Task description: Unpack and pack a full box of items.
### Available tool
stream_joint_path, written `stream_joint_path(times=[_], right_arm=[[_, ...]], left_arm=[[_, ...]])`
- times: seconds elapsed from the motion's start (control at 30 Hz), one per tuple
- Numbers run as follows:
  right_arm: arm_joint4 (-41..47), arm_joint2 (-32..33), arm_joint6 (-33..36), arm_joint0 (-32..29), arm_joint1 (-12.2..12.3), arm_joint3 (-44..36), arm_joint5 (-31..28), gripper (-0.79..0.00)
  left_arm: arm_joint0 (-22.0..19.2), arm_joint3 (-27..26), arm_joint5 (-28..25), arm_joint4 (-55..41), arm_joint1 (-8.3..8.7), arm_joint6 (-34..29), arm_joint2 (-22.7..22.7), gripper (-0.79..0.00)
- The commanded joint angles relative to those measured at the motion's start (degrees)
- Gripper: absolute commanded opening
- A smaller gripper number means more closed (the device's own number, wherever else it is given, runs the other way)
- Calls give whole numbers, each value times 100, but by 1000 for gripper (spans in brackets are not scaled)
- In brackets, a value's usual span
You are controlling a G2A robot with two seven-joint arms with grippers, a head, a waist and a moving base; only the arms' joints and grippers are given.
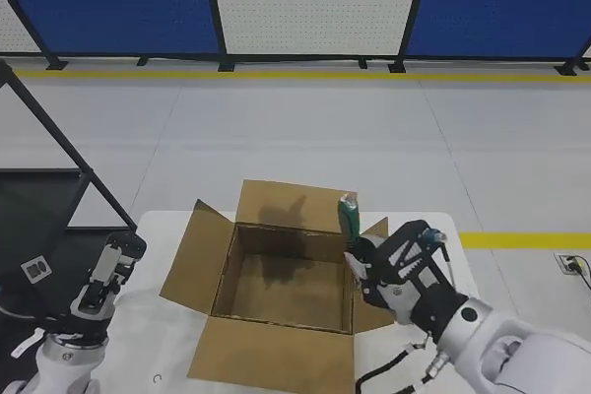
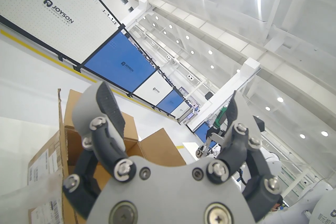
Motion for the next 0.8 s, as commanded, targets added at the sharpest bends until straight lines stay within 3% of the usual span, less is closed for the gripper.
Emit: stream_joint_path(times=[0.0, 0.43, 0.77], right_arm=[[75, 388, -142, -148, 32, 15, -52, -785], [782, 2400, -496, -1869, 195, 15, -169, -785], [1642, 3490, -510, -3542, 198, 15, 439, -785]], left_arm=[[0, 0, -1, 0, 0, 0, 0, 0], [0, 0, -1, 0, 0, 0, 0, 0], [0, 0, -1, 0, 0, 0, 0, 0]])
